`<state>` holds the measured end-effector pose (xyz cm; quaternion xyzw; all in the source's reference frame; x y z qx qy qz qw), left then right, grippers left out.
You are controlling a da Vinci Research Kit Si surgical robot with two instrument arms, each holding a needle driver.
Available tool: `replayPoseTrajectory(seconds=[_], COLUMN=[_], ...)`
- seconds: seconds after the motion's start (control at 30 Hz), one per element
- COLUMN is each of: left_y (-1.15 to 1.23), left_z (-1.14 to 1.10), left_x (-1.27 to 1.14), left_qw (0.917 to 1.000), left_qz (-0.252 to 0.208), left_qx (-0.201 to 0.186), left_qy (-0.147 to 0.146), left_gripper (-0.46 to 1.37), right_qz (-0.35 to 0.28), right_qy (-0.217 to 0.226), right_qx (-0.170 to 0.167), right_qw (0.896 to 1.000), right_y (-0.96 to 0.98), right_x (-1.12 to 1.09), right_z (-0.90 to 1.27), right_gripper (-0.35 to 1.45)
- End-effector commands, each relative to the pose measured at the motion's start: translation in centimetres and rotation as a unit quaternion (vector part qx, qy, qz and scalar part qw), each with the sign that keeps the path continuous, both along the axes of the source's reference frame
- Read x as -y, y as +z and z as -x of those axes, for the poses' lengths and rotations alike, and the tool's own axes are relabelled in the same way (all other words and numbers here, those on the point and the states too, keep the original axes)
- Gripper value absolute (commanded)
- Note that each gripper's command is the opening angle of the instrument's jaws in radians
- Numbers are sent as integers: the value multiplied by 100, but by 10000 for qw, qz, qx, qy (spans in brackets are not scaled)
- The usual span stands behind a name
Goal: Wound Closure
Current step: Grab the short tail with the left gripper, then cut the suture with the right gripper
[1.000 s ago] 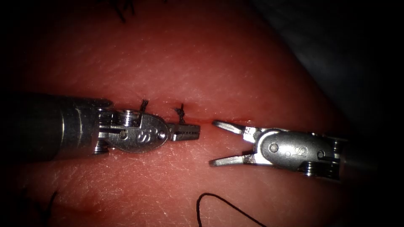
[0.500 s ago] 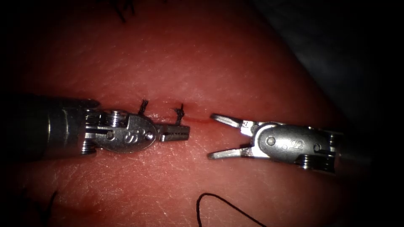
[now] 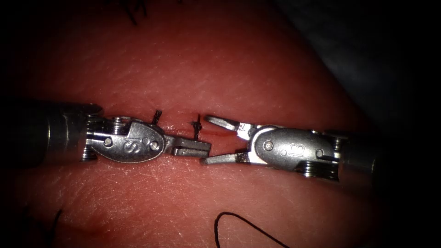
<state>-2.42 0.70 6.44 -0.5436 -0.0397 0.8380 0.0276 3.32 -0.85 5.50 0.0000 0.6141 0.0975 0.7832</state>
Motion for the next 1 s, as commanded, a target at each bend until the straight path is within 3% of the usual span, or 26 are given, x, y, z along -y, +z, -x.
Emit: replayPoseTrajectory(seconds=[0.03, 0.23, 0.6, 1.0], left_y=[0, 0, 6, 7], left_z=[-1, -6, -5, -9], left_x=[0, -4, -10, -14], left_qw=[10000, 9989, 9929, 9868], left_qz=[-63, -344, -936, -1222], left_qx=[36, 268, 581, 893], left_qy=[-13, -191, -448, -573], left_gripper=[-35, -35, -35, -35], right_qz=[26, 230, 466, 530], right_qy=[-5, -72, 177, 338], right_qx=[8, 6, -86, -236], right_qw=[10000, 9997, 9987, 9977], right_y=[0, 5, 4, 8], right_x=[0, -2, -1, -5], right_z=[-2, -7, -29, -42], right_gripper=[94, 77, 109, 103])
